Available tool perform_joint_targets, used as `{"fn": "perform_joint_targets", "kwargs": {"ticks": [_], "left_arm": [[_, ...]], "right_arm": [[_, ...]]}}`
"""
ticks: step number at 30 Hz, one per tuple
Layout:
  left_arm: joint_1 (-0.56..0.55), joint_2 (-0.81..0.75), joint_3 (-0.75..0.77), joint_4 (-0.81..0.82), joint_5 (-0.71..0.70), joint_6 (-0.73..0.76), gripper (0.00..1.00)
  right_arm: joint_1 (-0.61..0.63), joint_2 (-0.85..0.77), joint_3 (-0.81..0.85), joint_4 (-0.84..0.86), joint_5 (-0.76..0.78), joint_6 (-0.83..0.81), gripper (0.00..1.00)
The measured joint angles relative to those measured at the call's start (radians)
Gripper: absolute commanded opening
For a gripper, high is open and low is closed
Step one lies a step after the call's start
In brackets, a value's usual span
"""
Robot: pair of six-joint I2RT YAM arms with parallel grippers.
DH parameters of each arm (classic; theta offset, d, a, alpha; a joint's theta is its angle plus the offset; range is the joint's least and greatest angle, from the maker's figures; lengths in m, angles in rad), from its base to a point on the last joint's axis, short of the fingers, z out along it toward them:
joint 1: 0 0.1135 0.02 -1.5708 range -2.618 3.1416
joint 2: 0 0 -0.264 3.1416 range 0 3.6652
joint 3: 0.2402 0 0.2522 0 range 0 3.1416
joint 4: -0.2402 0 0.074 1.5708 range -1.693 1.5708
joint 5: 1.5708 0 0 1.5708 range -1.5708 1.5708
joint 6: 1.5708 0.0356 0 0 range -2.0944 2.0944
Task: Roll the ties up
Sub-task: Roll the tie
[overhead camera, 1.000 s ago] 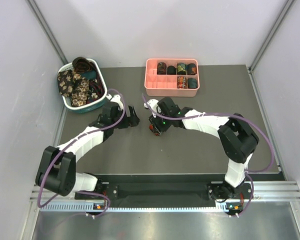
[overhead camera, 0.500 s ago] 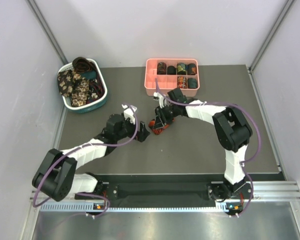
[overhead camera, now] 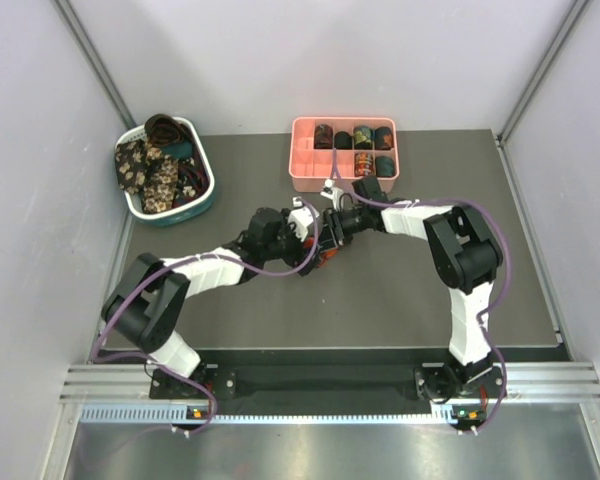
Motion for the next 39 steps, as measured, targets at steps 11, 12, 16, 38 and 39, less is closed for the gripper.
{"fn": "perform_joint_targets", "kwargs": {"ticks": [11, 12, 16, 38, 39], "left_arm": [[-0.016, 0.185, 0.189, -0.167, 0.000, 0.095, 0.97], [-0.017, 0.195, 0.196, -0.181, -0.001, 0.100, 0.95], [-0.026, 0.230, 0.227, -0.237, -0.018, 0.110, 0.92], [-0.096, 0.239, 0.289, -0.374, -0.134, 0.130, 0.70], [-0.096, 0.239, 0.290, -0.380, -0.136, 0.129, 0.75]], "right_arm": [[-0.043, 0.035, -0.026, 0.093, -0.104, 0.071, 0.07], [-0.047, 0.039, -0.026, 0.097, -0.112, 0.074, 0.07], [-0.053, 0.048, -0.026, 0.106, -0.129, 0.082, 0.08], [-0.055, 0.047, -0.024, 0.066, -0.076, 0.062, 0.33], [-0.055, 0.047, -0.023, 0.061, -0.072, 0.060, 0.31]]}}
